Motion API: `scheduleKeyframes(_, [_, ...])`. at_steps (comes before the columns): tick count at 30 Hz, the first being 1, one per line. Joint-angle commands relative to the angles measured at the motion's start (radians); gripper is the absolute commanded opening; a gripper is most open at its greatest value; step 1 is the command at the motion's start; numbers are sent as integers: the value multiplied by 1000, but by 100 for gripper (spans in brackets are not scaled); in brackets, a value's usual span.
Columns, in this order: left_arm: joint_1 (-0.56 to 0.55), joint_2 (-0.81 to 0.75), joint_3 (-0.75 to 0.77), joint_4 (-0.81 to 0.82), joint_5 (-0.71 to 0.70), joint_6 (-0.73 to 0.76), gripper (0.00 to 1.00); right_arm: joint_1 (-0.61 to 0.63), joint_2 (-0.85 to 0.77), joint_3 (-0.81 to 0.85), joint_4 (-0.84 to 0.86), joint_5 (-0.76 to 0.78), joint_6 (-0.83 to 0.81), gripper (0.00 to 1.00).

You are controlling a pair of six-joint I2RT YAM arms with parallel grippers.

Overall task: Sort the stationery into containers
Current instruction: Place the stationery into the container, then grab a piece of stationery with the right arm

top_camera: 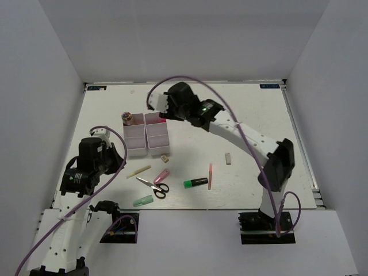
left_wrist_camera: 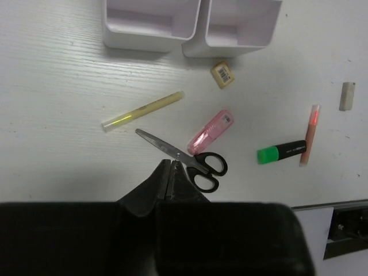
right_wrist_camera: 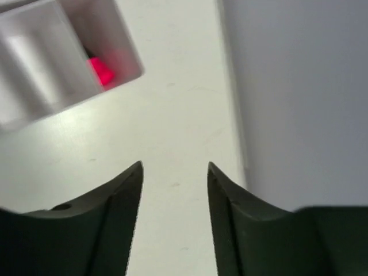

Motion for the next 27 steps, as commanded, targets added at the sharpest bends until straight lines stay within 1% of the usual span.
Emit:
scheduleKeyframes(1, [4, 16, -3, 19, 110, 0, 9, -69, -116, -71, -308, -306, 309, 56])
scheduleKeyframes(2, [4, 20, -7, 19, 129, 3, 25, -78, -136, -144, -385, -352, 349, 54])
scheduleKeyframes(3, [4, 31, -10, 19, 170, 3, 67, -101, -200, -222, -404, -480, 357, 49])
scheduleKeyframes(4, [5, 33, -28, 20, 187, 1, 81, -106, -218, -261, -437, -516, 357, 49])
scheduleKeyframes(5, [4, 31, -36, 31, 199, 4, 91, -109, -241, -371, -457, -559, 327, 57])
scheduleKeyframes(6, [4, 30, -41, 34, 218, 3, 99, -112, -286, -411, -485, -634, 313, 72])
scheduleKeyframes(7, [4, 30, -50, 36, 234, 6, 99, -111, -338, -453, -475, -656, 300, 79])
scheduleKeyframes(8, [5, 25, -61, 58, 242, 7, 100, -106, -357, -578, -443, -684, 232, 82])
scheduleKeyframes(9, [2, 24, -67, 65, 250, 1, 100, -108, -406, -619, -404, -740, 209, 84])
scheduleKeyframes(10, [4, 25, -67, 81, 258, -3, 100, -103, -444, -652, -377, -750, 141, 84])
scheduleKeyframes(11, [4, 24, -69, 92, 268, -5, 100, -92, -463, -738, -355, -756, 121, 84])
scheduleKeyframes(12, [4, 20, -76, 103, 274, -3, 98, -88, -465, -757, -300, -771, 106, 84])
scheduleKeyframes(13, [4, 8, -81, 108, 264, 1, 93, -82, -457, -787, -280, -773, 66, 78])
scheduleKeyframes(14, [4, 5, -84, 114, 259, 6, 87, -76, -451, -803, -246, -774, 55, 74])
scheduleKeyframes(15, [5, -4, -105, 120, 252, 24, 79, -72, -442, -827, -231, -775, 49, 71])
scheduleKeyframes(16, [4, -25, -110, 117, 207, 26, 46, -69, -433, -829, -212, -775, 31, 64])
scheduleKeyframes(17, [5, -33, -118, 121, 187, 29, 30, -62, -399, -832, -205, -781, 21, 63])
scheduleKeyframes(18, [4, -41, -137, 117, 173, 35, 21, -60, -388, -840, -205, -791, 14, 61])
scheduleKeyframes(19, [5, -70, -142, 118, 143, 36, 17, -54, -376, -846, -170, -791, 12, 61])
scheduleKeyframes(20, [7, -76, -160, 123, 121, 41, 19, -51, -373, -852, -147, -784, 15, 64])
scheduleKeyframes(21, [4, -97, -168, 129, 101, 41, 28, -43, -371, -881, -73, -769, 20, 68])
scheduleKeyframes(22, [4, -110, -171, 128, 91, 38, 48, -40, -371, -890, -51, -759, 20, 72])
scheduleKeyframes(23, [4, -124, -176, 125, 65, 35, 85, -30, -364, -894, -39, -747, 21, 74])
scheduleKeyframes(24, [5, -128, -176, 125, 46, 36, 92, -26, -347, -881, -25, -733, 20, 74])
scheduleKeyframes(26, [4, -133, -158, 112, 26, 39, 94, -16, -307, -848, -21, -722, 24, 75])
scheduleKeyframes(27, [2, -133, -154, 109, 28, 40, 94, -11, -296, -843, -14, -703, 23, 73])
